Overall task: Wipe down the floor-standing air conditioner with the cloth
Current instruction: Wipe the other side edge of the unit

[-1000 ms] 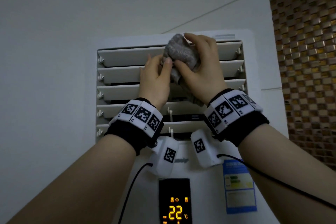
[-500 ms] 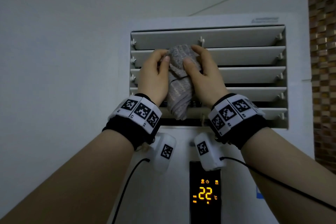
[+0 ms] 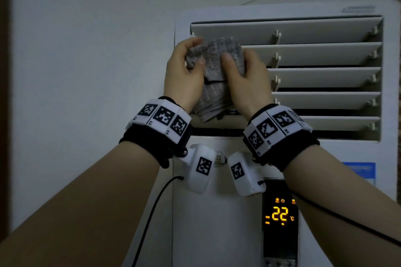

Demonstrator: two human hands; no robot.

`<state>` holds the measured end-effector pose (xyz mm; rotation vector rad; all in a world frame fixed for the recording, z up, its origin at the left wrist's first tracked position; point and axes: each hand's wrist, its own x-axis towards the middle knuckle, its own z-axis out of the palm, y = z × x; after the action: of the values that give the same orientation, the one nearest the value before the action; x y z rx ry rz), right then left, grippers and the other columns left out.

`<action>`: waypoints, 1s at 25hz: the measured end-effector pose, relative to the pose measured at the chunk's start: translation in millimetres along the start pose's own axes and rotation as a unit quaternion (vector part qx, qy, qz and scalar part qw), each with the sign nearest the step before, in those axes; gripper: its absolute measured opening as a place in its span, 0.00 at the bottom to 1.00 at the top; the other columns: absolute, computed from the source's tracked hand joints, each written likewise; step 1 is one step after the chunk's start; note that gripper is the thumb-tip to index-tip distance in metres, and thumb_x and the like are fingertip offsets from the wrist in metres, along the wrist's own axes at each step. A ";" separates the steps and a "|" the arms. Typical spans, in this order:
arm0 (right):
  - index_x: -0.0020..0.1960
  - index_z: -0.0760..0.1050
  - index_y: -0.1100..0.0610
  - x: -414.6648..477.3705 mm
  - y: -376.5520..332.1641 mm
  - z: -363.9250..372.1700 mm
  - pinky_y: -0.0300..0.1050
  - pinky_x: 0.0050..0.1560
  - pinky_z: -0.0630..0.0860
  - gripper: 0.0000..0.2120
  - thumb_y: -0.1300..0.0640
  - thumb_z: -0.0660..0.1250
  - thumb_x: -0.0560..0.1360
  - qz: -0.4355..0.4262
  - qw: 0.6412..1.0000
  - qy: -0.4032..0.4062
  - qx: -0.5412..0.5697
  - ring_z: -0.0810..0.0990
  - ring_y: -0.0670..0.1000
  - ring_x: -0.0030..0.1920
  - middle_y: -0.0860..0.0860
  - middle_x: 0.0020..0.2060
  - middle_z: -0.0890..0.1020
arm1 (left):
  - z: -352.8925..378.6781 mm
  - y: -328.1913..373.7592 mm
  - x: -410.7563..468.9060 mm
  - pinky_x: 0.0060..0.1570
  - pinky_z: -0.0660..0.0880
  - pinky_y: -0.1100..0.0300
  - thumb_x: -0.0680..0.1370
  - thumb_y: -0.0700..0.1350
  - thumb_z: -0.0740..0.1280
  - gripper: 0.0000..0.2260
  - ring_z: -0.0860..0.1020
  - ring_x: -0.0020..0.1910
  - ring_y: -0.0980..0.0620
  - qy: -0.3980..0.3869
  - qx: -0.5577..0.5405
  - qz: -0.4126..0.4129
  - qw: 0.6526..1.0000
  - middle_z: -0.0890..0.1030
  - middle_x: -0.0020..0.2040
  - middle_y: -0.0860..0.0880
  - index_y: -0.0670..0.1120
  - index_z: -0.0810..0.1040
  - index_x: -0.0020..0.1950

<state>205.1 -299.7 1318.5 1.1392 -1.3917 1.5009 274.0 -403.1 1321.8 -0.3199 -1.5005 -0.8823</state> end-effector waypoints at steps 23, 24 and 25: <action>0.54 0.70 0.53 -10.9 -10.5 67.5 0.33 0.49 0.70 0.05 0.57 0.61 0.78 -0.029 0.998 0.027 -0.049 0.73 0.45 0.47 0.47 0.46 0.73 | -82.0 -85.0 13.2 0.45 0.70 0.79 0.81 0.46 0.63 0.24 0.72 0.54 0.59 0.048 -0.026 -0.127 0.990 0.69 0.60 0.52 0.47 0.59 0.74; 0.54 0.72 0.56 -9.7 -6.5 68.6 0.36 0.52 0.70 0.06 0.58 0.62 0.78 -0.041 0.996 0.023 -0.077 0.73 0.47 0.50 0.49 0.47 0.74 | -80.1 -89.6 15.6 0.44 0.69 0.81 0.81 0.46 0.63 0.24 0.71 0.53 0.59 0.053 -0.020 -0.130 0.990 0.69 0.60 0.52 0.47 0.58 0.75; 0.55 0.73 0.58 -8.4 -2.7 69.8 0.39 0.54 0.69 0.07 0.59 0.62 0.77 -0.047 0.993 0.021 -0.107 0.72 0.50 0.53 0.51 0.49 0.74 | -78.4 -94.6 18.4 0.43 0.69 0.81 0.81 0.45 0.63 0.25 0.71 0.54 0.58 0.055 -0.017 -0.130 0.990 0.69 0.60 0.52 0.47 0.57 0.75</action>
<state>217.3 -368.6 1311.3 1.0205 -1.4130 1.2692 264.2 -525.0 1300.1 -0.0973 -1.4459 -1.1152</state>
